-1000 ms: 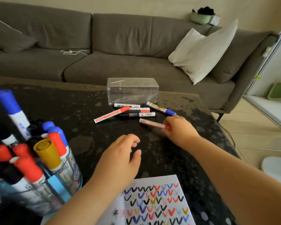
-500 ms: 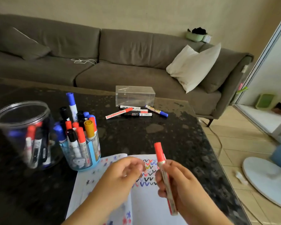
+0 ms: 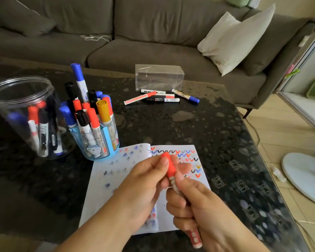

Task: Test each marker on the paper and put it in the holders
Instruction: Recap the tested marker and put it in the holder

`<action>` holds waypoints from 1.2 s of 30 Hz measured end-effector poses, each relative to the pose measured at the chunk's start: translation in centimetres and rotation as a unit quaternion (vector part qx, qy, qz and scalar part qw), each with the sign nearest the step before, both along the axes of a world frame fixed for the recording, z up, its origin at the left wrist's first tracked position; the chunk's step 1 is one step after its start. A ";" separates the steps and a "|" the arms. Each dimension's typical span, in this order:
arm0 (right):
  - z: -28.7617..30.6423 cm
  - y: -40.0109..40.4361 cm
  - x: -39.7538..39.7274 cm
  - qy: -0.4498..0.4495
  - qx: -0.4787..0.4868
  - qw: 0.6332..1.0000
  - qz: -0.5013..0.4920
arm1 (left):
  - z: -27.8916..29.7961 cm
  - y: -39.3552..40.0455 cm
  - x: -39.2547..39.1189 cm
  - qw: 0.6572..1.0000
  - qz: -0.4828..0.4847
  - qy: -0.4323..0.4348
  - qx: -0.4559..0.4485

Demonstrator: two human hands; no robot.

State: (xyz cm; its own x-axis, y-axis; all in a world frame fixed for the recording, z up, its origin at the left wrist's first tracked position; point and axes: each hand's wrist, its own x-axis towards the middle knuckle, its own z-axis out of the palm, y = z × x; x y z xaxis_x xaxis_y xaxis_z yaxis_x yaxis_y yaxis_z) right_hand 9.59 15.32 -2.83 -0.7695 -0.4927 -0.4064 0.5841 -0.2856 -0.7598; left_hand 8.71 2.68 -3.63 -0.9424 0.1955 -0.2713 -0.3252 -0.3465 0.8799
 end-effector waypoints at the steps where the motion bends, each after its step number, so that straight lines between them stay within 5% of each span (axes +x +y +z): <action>1: -0.2 -0.1 0.1 0.024 0.040 0.999 -0.011 | -0.2 0.1 0.1 1.000 0.017 0.000 -0.019; 3: -0.9 -0.1 0.1 0.100 0.145 0.984 -0.028 | -0.5 0.5 0.2 0.997 0.046 -0.005 -0.063; 6: -2.1 0.1 0.3 0.250 0.339 0.906 -0.040 | -0.4 0.9 0.4 0.990 0.071 -0.028 -0.116; 11: -2.9 0.3 0.5 0.377 0.455 0.803 -0.071 | -0.4 2.1 0.5 0.977 0.121 -0.071 -0.161; 13: -2.9 0.4 0.4 0.356 0.440 0.822 -0.061 | -0.6 2.2 0.4 0.978 0.118 -0.074 -0.159; 15: -2.2 0.9 0.3 0.252 0.340 0.905 -0.052 | -0.4 2.0 0.4 0.990 0.083 -0.064 -0.093; 17: -0.6 1.3 0.4 0.079 0.141 0.986 -0.041 | -0.2 1.8 0.6 0.998 0.025 -0.054 0.021; 19: 0.5 1.5 0.6 -0.010 0.001 1.000 -0.023 | 0.1 1.7 0.8 0.997 -0.009 -0.035 0.072; 21: 0.8 1.3 0.7 -0.023 -0.039 0.999 -0.007 | 0.2 1.9 1.0 0.996 -0.002 -0.027 0.080; 30: 2.7 0.8 0.9 0.025 0.005 0.999 -0.031 | 3.1 2.9 1.5 0.997 0.064 -0.029 0.022; 32: 2.8 0.5 1.4 0.093 0.090 0.991 -0.038 | 3.6 2.9 1.2 0.995 0.086 -0.043 -0.010; 36: 0.9 0.5 3.8 0.315 0.382 0.868 -0.034 | 3.6 0.7 -0.3 0.982 0.175 -0.046 -0.050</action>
State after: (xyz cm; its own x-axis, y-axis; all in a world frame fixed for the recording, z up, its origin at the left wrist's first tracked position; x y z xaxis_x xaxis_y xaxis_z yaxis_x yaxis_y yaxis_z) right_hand 13.36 15.82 -1.95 -0.9744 -0.2090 -0.0830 -0.0141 0.4248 -0.9052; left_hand 8.38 3.42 0.01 -0.9176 -0.1683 -0.3602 -0.2815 -0.3647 0.8876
